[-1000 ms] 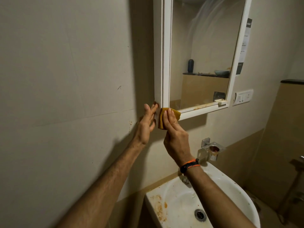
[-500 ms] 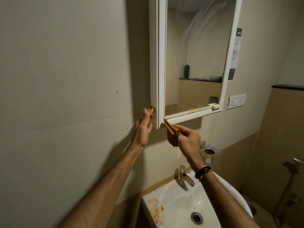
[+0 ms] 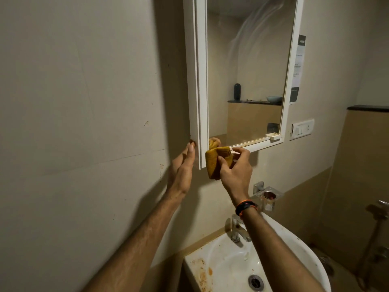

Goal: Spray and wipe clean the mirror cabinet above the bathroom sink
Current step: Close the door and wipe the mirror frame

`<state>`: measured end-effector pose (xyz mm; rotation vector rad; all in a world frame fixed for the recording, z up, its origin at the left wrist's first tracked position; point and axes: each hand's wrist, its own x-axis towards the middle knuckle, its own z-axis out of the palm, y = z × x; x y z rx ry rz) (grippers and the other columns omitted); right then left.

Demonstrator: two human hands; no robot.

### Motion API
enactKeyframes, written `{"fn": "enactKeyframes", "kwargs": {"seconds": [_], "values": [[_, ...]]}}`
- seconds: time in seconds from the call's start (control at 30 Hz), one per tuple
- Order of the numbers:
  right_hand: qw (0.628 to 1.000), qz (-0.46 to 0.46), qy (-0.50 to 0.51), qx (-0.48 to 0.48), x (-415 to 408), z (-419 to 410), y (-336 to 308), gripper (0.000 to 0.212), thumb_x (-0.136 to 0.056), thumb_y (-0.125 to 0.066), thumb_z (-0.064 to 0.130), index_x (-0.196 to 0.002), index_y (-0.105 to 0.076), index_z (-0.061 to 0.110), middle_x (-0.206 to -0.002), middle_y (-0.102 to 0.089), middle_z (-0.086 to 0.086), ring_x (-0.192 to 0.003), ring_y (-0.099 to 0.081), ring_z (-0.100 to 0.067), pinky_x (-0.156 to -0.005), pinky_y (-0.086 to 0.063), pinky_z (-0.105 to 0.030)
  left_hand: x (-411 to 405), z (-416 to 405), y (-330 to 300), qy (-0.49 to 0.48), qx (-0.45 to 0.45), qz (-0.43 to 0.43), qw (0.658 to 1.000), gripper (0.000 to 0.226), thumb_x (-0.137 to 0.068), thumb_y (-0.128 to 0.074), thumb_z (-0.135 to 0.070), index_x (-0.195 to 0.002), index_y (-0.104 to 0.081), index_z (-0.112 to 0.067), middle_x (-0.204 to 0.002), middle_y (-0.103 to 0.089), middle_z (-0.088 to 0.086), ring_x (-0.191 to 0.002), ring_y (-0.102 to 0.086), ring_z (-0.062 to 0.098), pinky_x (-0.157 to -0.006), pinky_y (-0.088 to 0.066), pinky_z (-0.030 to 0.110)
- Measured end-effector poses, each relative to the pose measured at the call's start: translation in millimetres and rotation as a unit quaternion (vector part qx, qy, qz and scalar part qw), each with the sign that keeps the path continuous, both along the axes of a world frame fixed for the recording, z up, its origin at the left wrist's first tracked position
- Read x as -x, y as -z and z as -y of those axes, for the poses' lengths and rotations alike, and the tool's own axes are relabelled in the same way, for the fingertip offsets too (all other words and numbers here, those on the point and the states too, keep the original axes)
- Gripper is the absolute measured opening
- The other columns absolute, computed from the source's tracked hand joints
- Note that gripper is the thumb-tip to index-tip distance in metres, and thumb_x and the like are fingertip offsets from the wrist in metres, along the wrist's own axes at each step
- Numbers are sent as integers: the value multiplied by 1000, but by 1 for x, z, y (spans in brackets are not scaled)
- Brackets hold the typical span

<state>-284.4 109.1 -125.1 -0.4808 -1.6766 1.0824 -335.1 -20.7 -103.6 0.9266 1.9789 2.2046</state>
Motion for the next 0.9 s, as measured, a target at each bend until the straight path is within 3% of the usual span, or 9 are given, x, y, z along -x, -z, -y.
{"fn": "enactKeyframes", "kwargs": {"seconds": [0.13,0.2,0.27,0.37,0.5,0.57,0.67,0.8,0.9], "values": [[985,7,149,-85,10,8,9,39,-87,-72,25,-119,-53,13,-120,-53,-6,-107,-50,-17,-91,-50,-33,0,-3,2,-1,-7,-4,1000,75,-83,-45,-66,-145,-45,-24,-146,-50,-6,-135,-46,12,-114,-37,43],[975,9,170,-145,10,13,10,28,-91,-65,21,-117,-59,12,-118,-58,-6,-107,-50,-20,-92,-50,-39,1,-2,2,1,-19,-6,1000,73,-86,-48,-66,-144,-46,-23,-145,-51,-6,-134,-47,11,-114,-37,42],[972,16,151,-179,12,19,13,34,-92,-61,15,-126,-59,9,-121,-59,-8,-111,-52,-22,-95,-50,-39,0,-2,2,2,-27,-10,1000,72,-86,-46,-63,-144,-46,-21,-146,-50,-6,-134,-45,9,-115,-35,42],[971,63,104,-205,14,35,22,69,-79,-61,8,-144,-40,1,-142,-41,-18,-131,-42,-30,-109,-43,-38,1,-2,3,2,-27,-13,1000,65,-92,-44,-59,-145,-44,-22,-148,-47,-7,-136,-42,9,-116,-34,43],[964,113,53,-235,23,47,32,94,-77,-60,6,-154,-6,0,-161,-1,-22,-150,-6,-35,-118,-30,-42,-1,-3,3,5,-41,-14,999,66,-90,-44,-55,-145,-44,-19,-150,-45,-7,-137,-40,6,-117,-33,40],[964,117,60,-233,27,48,33,94,-78,-54,-8,-154,0,0,-161,7,-21,-150,5,-33,-118,-28,-44,-2,-3,3,9,-45,-20,999,66,-90,-43,-53,-146,-43,-17,-150,-44,-6,-138,-38,6,-118,-32,39],[963,89,85,-241,31,49,38,88,-76,-44,-23,-153,-7,-1,-161,0,-19,-150,0,-31,-112,-37,-45,-1,-5,6,12,-44,-33,998,64,-94,-41,-49,-147,-39,-14,-153,-40,-6,-140,-35,4,-119,-29,36],[942,91,107,-305,36,52,50,73,-93,-55,-4,-151,-11,-6,-160,-6,-23,-149,-7,-33,-119,-25,-43,-2,-14,17,-25,-3,-112,993,54,-103,-40,-39,-152,-29,-19,-159,-28,-9,-141,-25,-7,-115,-26,16],[939,105,102,-311,37,37,49,74,-94,-52,-4,-152,-6,-4,-160,-3,-23,-150,-3,-31,-120,-24,-44,-1,-23,17,-47,-2,-164,985,63,-98,-41,-41,-155,-19,-21,-161,-20,-11,-146,-19,-1,-120,-24,31]]}}
